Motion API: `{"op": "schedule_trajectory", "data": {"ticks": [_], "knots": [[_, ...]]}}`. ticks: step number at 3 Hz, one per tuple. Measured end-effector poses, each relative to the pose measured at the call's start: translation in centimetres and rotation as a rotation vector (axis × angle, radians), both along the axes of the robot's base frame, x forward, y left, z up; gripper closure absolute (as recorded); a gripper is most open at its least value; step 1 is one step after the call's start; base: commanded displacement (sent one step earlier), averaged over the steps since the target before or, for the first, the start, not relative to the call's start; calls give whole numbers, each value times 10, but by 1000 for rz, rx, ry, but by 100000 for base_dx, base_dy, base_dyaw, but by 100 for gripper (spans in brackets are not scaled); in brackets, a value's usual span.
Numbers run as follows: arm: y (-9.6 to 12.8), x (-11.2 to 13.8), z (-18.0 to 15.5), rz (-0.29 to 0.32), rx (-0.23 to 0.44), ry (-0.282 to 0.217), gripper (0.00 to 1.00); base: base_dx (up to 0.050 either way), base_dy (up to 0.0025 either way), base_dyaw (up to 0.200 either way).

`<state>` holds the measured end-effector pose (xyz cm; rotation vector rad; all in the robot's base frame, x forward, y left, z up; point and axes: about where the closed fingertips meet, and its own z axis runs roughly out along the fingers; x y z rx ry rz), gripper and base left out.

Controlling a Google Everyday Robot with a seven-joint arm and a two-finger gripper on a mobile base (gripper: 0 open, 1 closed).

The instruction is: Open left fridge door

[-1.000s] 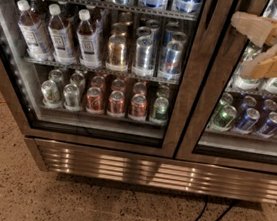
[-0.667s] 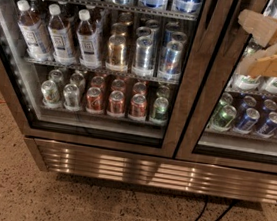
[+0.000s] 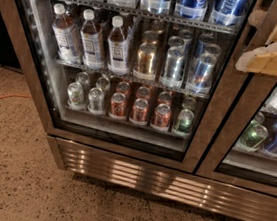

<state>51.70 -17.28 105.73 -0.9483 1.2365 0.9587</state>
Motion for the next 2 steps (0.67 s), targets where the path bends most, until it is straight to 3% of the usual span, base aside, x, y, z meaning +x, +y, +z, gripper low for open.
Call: {"op": "schedule_trajectory", "data": {"ticks": [1, 2], "knots": [[0, 0, 0, 0, 0, 0, 0, 0, 0, 0], [0, 0, 0, 0, 0, 0, 18, 0, 0, 0]]}}
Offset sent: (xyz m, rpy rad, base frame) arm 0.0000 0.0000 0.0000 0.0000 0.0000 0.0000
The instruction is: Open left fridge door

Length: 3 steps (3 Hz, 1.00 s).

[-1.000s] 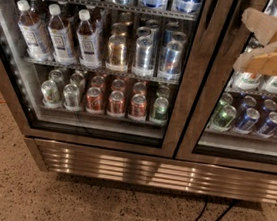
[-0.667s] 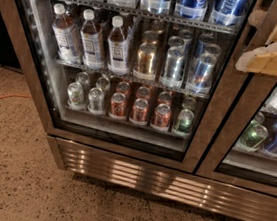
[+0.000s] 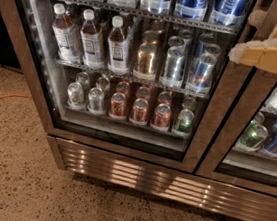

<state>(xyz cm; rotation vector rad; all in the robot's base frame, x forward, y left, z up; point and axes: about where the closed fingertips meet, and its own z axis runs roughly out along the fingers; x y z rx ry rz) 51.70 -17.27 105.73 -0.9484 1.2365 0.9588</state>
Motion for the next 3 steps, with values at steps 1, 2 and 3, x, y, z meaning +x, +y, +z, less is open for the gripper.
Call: {"op": "schedule_trajectory", "data": {"ticks": [1, 2, 3], "knots": [[0, 0, 0, 0, 0, 0, 41, 0, 0, 0], [0, 0, 0, 0, 0, 0, 65, 0, 0, 0], [0, 0, 0, 0, 0, 0, 88, 0, 0, 0]]}}
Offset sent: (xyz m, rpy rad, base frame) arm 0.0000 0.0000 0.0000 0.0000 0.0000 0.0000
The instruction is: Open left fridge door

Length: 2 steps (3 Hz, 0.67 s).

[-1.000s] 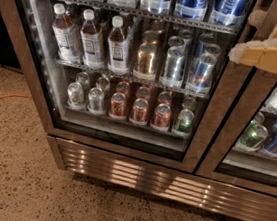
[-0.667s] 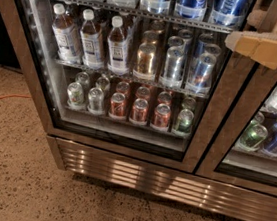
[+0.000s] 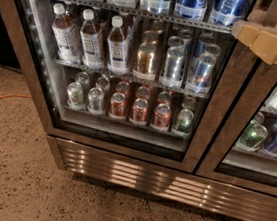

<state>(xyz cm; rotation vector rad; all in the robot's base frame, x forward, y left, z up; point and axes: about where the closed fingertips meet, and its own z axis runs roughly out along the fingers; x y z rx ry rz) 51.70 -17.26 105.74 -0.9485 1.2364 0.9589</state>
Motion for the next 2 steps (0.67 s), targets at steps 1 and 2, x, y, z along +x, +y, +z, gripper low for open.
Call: {"op": "schedule_trajectory", "data": {"ticks": [1, 2], "knots": [[0, 0, 0, 0, 0, 0, 100, 0, 0, 0], [0, 0, 0, 0, 0, 0, 100, -4950, -1, 2]]}}
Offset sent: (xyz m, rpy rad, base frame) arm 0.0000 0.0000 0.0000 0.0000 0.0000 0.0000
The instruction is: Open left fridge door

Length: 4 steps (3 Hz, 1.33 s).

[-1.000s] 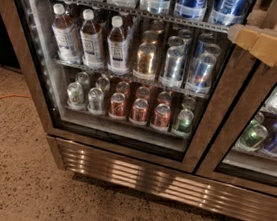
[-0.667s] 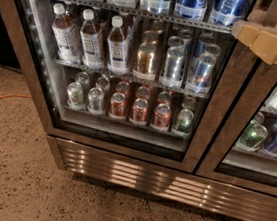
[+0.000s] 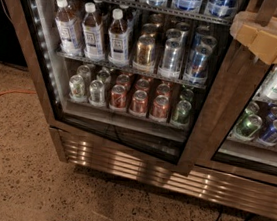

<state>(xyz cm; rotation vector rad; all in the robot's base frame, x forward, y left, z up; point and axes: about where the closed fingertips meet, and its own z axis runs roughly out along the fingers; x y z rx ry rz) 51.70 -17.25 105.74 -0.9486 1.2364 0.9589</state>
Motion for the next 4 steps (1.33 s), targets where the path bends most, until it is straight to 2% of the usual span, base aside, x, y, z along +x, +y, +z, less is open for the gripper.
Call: {"op": "schedule_trajectory", "data": {"ticks": [4], "knots": [[0, 0, 0, 1, 0, 0, 100, -4950, -1, 8]]}}
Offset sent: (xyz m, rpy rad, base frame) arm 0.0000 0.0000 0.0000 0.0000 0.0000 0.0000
